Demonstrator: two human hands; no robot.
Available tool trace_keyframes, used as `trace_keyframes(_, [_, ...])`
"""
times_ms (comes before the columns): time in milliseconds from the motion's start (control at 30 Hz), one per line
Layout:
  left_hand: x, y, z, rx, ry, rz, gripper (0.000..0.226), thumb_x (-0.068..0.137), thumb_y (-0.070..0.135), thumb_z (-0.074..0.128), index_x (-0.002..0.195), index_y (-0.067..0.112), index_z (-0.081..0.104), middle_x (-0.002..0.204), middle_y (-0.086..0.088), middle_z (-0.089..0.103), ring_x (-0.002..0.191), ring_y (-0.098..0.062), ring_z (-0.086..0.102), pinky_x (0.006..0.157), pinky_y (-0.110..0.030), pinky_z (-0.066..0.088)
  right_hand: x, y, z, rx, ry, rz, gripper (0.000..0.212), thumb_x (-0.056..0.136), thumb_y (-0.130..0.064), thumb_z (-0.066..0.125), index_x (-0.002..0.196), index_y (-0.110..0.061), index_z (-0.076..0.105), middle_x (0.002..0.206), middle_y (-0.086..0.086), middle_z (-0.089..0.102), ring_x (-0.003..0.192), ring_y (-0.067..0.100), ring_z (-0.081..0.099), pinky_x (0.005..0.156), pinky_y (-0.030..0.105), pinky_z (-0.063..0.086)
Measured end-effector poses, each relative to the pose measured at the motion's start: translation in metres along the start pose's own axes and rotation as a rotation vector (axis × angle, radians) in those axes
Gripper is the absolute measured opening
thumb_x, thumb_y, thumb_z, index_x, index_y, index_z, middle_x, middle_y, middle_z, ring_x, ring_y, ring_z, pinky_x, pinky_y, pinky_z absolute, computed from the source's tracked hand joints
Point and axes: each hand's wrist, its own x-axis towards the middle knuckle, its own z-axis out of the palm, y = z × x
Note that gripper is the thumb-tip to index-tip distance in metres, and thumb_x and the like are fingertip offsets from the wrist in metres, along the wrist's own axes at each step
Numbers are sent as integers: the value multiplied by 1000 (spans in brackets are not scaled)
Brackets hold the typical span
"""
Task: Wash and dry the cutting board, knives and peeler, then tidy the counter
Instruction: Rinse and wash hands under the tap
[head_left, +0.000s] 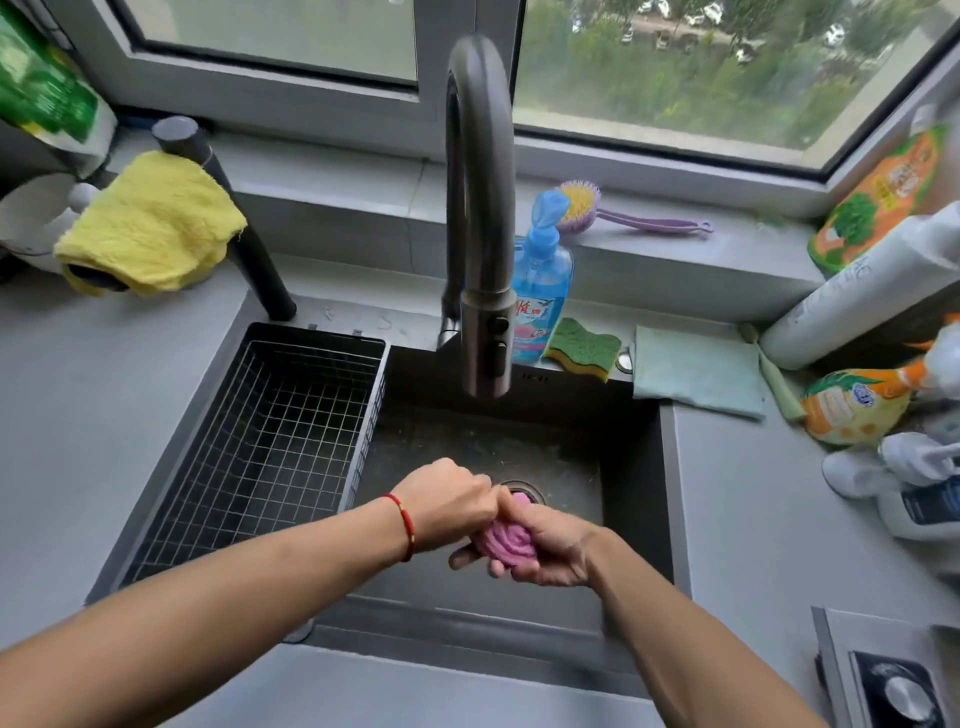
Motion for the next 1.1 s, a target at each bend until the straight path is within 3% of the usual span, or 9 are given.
trace_keyframes(200, [25, -1, 1, -46, -287, -84, 23, 84, 38, 70, 95, 17, 72, 98, -11, 75, 87, -36, 73, 63, -33, 43, 1, -14, 3, -1062, 215, -30, 25, 79, -35, 78, 83, -15, 64, 68, -1, 62, 54, 11, 54, 48, 26, 45])
trace_keyframes(333, [29, 4, 9, -282, -412, -339, 30, 77, 40, 75, 99, 20, 71, 100, -8, 73, 87, -31, 71, 64, -30, 45, 17, -4, 4, -1681, 471, -210, 20, 89, -36, 64, 94, -17, 68, 88, 10, 72, 79, 28, 67, 70, 39, 56])
trace_keyframes(500, [16, 13, 13, -879, -593, -509, 12, 71, 22, 69, 70, 15, 61, 65, -4, 64, 44, -17, 54, 41, -20, 41, 14, 11, -9, -1875, 601, -342, 30, 94, -39, 61, 110, -15, 55, 107, 10, 69, 93, 36, 63, 69, 40, 42])
trace_keyframes(633, [-5, 2, 8, -1249, -528, -603, 21, 81, 9, 68, 97, 18, 57, 75, -9, 59, 46, -19, 55, 42, -25, 45, 0, 11, -10, -1436, 636, -256, 33, 80, -31, 72, 106, -21, 54, 101, 0, 61, 89, 24, 60, 71, 35, 44])
trace_keyframes(767, [-8, -1, -2, -629, -124, -399, 15, 89, 28, 62, 100, 27, 52, 100, -7, 68, 87, -35, 65, 69, -38, 54, -25, -7, -10, -217, 380, -228, 49, 70, -46, 74, 101, -8, 68, 103, 13, 67, 85, 23, 59, 70, 33, 46])
trace_keyframes(867, [-10, 0, -13, -326, 246, -172, 23, 87, 22, 69, 106, 23, 56, 90, -2, 61, 71, -29, 64, 55, -34, 44, -20, 1, -1, 271, 124, -185, 70, 90, -65, 63, 121, -3, 67, 123, 22, 64, 104, 30, 62, 95, 53, 50])
trace_keyframes(933, [-9, -2, -22, -183, 326, -93, 20, 83, 21, 74, 98, 19, 62, 81, -2, 57, 56, -26, 61, 44, -29, 35, -10, 12, 9, 435, -145, -194, 75, 92, -59, 65, 142, -3, 56, 143, 30, 51, 130, 43, 51, 108, 71, 37])
trace_keyframes(1000, [-10, -9, -26, -29, 300, -78, 14, 84, 26, 73, 90, 18, 63, 75, -1, 57, 50, -22, 61, 41, -26, 31, -4, 14, 16, 474, -255, -189, 67, 96, -30, 70, 152, -5, 43, 154, 34, 37, 132, 50, 50, 102, 61, 50])
trace_keyframes(1100, [-9, -17, -25, 172, 190, 0, 7, 85, 23, 66, 82, 18, 63, 70, -2, 65, 54, -25, 67, 45, -27, 31, -1, 1, 16, -22, -66, -111, 42, 91, -17, 75, 128, -8, 58, 110, 18, 68, 61, 13, 56, 41, 16, 47])
